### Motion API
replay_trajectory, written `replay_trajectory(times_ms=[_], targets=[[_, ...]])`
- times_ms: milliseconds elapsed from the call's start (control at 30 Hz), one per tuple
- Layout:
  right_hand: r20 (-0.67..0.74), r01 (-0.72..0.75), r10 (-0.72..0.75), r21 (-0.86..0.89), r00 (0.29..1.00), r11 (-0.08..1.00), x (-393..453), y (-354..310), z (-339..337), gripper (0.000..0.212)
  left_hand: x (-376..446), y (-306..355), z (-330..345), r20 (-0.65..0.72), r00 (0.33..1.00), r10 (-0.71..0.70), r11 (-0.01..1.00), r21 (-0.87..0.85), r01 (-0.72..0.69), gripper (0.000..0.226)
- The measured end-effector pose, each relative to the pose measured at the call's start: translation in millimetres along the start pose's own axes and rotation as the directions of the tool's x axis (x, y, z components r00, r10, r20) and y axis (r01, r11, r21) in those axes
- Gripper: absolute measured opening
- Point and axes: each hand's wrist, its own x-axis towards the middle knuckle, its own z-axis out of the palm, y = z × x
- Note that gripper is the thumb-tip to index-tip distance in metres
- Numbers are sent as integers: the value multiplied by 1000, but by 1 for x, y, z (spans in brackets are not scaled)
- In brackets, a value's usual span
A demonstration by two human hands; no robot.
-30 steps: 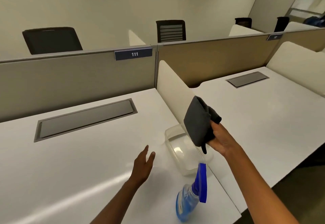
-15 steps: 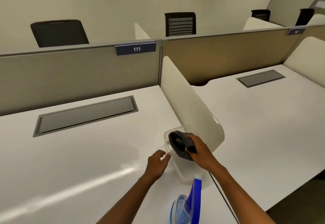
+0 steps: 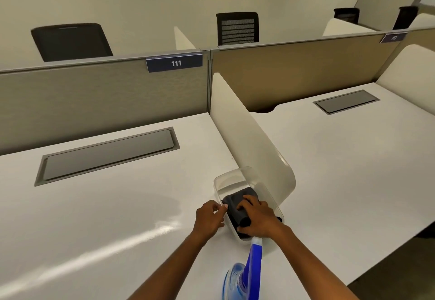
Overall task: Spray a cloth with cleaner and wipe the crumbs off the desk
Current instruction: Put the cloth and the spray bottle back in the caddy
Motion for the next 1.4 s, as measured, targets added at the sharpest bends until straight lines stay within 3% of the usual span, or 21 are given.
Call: replay_trajectory(times_ms=[133, 333, 433, 633, 733, 833, 933, 1000, 1133, 1233, 1400], targets=[[105, 38, -31, -65, 994, 997, -5, -1, -29, 77, -1, 1, 0, -5, 1000, -8, 1000, -27, 8, 23], [8, 12, -13, 129, 1000, 992, -13, -6, -39, 27, -1, 3, 2, -9, 1000, -20, 1000, -18, 20, 23], [-20, -41, 43, 101, 999, 994, -14, -9, -26, 22, -1, 1, 3, -15, 999, -33, 999, -15, 33, 24], [-49, -98, 103, 87, 993, 991, -10, -13, -17, 28, -3, 1, 4, -18, 999, -42, 999, 0, 42, 29], [-62, -69, 91, 294, 994, 953, -21, -5, -25, 32, -6, 2, 4, -17, 999, -39, 999, 21, 39, 32], [-112, 28, 38, 535, 993, 845, -50, -1, -40, 32, -9, 1, 2, -24, 999, -39, 999, 34, 40, 36], [-132, 104, -23, 651, 991, 752, -90, 0, -52, 42, -12, -1, 3, -17, 998, -55, 998, 35, 55, 39], [-86, 117, -79, 709, 993, 696, -117, 3, -57, 46, -14, -2, 4, -9, 998, -67, 997, 33, 67, 42], [106, 68, -210, 728, 972, 682, -161, -3, -57, 67, -18, -5, 7, 6, 996, -92, 996, 19, 91, 52], [192, 3, -222, 750, 956, 662, -177, -19, -49, 74, -21, -6, 9, 12, 996, -86, 996, 32, 85, 59], [119, -6, -129, 761, 984, 649, -179, -44, -27, 81, -24, -5, 14, 13, 997, -80, 997, 13, 80, 63]])
